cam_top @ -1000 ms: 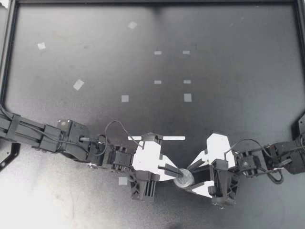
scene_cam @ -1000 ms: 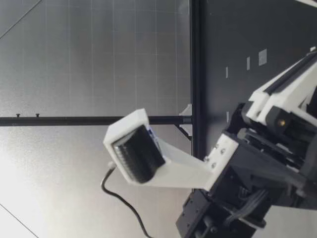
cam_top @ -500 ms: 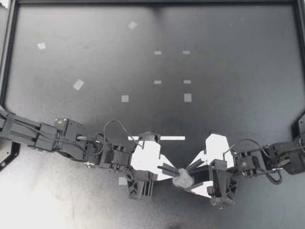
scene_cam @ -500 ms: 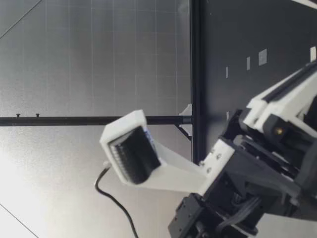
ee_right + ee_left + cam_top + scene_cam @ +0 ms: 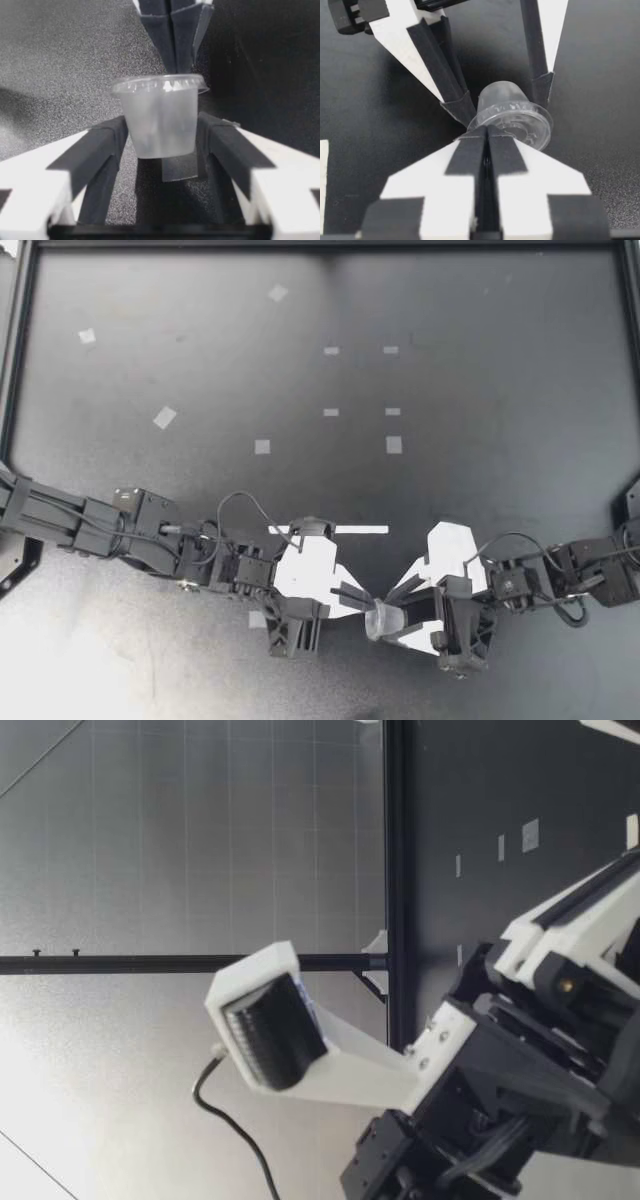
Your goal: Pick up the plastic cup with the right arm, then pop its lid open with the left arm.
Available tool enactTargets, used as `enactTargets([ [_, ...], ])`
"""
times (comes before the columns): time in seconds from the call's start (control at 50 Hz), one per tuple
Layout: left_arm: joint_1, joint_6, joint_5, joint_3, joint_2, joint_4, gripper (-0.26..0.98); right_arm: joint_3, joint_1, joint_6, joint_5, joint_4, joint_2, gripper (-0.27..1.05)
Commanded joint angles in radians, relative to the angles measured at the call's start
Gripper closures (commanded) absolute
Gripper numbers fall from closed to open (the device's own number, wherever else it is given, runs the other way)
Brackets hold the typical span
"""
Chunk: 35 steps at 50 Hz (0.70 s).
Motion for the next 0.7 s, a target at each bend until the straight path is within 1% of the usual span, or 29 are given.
enactTargets([
  [0.0,-0.002,0.002,-0.005,-0.008,-0.029,0.002,0.7,-0.018,-0.003,0.0,0.015,-0.005,-0.015,0.17],
  [0.3,-0.002,0.002,-0.003,-0.006,-0.032,0.002,0.7,-0.041,-0.003,0.002,0.078,-0.009,-0.02,0.36],
  [0.42,-0.002,0.0,0.005,-0.002,-0.048,0.002,0.7,-0.034,-0.003,0.002,0.075,-0.008,-0.031,0.4],
  [0.56,0.003,-0.023,0.017,0.014,-0.1,-0.005,0.69,0.005,-0.003,0.002,0.034,-0.008,-0.066,0.41],
  [0.68,0.011,-0.04,0.005,0.032,-0.143,-0.035,0.65,0.08,-0.003,-0.002,-0.12,-0.009,-0.118,0.41],
])
